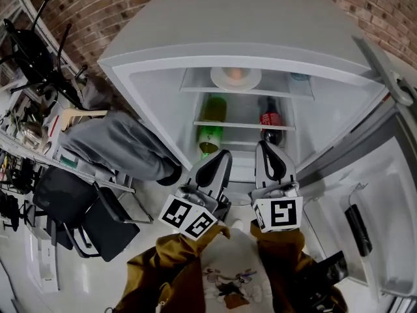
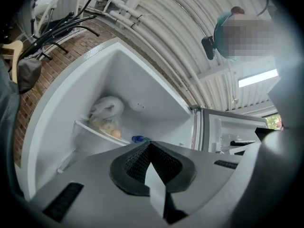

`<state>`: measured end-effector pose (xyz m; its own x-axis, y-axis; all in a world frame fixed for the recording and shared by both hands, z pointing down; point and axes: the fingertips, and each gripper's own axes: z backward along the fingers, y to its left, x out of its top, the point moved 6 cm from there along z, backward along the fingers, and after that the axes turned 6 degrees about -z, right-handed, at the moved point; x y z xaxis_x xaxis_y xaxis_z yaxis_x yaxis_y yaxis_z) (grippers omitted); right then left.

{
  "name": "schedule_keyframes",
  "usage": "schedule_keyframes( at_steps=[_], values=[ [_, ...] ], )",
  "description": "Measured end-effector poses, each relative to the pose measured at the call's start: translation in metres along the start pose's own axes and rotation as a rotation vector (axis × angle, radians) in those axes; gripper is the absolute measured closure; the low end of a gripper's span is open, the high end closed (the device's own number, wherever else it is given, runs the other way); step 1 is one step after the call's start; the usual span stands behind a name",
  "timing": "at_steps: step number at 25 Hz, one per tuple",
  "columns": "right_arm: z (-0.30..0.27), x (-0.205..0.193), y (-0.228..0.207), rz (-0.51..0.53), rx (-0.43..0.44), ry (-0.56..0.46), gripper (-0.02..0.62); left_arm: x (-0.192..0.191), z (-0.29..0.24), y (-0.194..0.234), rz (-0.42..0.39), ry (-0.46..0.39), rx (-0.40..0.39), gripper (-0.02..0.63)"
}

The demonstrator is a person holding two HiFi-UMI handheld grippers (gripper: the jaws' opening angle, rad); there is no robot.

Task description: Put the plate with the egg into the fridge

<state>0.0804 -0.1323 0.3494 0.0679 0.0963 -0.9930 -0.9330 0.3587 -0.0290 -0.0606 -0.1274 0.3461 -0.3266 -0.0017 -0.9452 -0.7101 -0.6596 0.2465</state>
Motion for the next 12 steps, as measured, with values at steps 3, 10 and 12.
schedule_keyframes(
  at_steps=[3, 10, 12],
  values=[
    [-0.004, -0.001, 0.005, -0.017, 0.008, -0.008, 0.589, 0.001, 0.004, 0.004, 0.004, 0.008, 0.011, 0.600],
    [-0.007, -0.002, 0.007, -0.024, 0.015, 0.036, 0.589, 0.000, 0.001, 0.001, 0.012, 0.007, 0.000, 0.600],
    [-0.007, 0.005, 0.009, -0.022, 0.017, -0.015, 0.589, 0.002, 0.001, 0.001, 0.008, 0.008, -0.002, 0.600]
  ],
)
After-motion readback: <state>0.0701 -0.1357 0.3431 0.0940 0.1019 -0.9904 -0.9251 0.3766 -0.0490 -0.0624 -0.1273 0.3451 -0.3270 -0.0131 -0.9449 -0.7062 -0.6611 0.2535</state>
